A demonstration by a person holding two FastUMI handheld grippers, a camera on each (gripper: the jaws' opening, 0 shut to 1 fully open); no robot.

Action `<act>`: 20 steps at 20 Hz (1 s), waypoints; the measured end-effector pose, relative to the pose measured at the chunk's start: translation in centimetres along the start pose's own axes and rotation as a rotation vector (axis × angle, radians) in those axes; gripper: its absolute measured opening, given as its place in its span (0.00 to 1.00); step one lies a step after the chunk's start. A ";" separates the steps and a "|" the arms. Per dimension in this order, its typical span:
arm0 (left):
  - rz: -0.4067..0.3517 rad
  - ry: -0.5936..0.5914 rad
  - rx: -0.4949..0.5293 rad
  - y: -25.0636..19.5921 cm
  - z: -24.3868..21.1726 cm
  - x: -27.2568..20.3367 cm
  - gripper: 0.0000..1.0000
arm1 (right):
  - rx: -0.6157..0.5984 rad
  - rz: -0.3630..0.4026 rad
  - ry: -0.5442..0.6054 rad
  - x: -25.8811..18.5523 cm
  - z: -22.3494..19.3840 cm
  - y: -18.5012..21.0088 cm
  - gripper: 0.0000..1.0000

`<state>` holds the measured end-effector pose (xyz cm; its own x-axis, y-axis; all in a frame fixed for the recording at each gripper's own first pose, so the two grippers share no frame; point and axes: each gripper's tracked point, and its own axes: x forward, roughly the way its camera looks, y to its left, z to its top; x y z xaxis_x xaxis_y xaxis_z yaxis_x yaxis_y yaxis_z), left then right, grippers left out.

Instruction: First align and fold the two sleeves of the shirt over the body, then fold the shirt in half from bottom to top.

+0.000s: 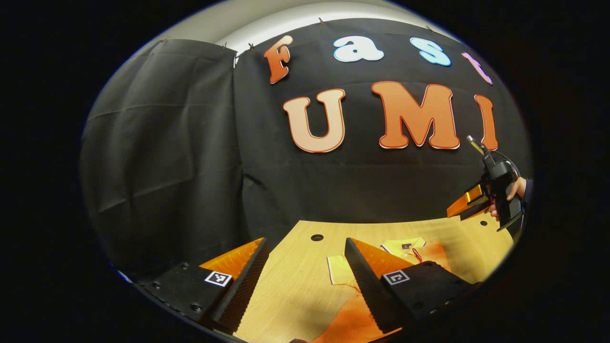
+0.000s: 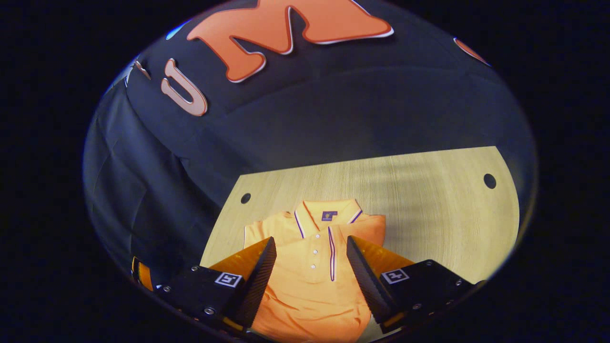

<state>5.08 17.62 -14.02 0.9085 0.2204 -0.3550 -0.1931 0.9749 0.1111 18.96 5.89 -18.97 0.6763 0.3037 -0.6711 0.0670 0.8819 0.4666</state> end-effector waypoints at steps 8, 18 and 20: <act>-0.207 0.164 -0.048 -2.1 -2.6 11.1 0.99 | -0.024 -0.227 -0.240 -7.9 0.5 -1.4 0.98; -0.418 0.575 -0.017 -9.4 -13.2 20.3 0.99 | -0.036 -0.416 -0.440 -15.7 -2.0 -0.4 0.97; -0.410 0.662 -0.038 -9.7 -15.5 21.8 0.99 | -0.004 -0.439 -0.417 -16.1 -3.3 -1.2 0.97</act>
<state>21.00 13.43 -37.26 0.5018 -0.1962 -0.8424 0.0868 0.9804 -0.1766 5.55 1.13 -10.68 0.8166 -0.2557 -0.5175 0.4031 0.8943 0.1942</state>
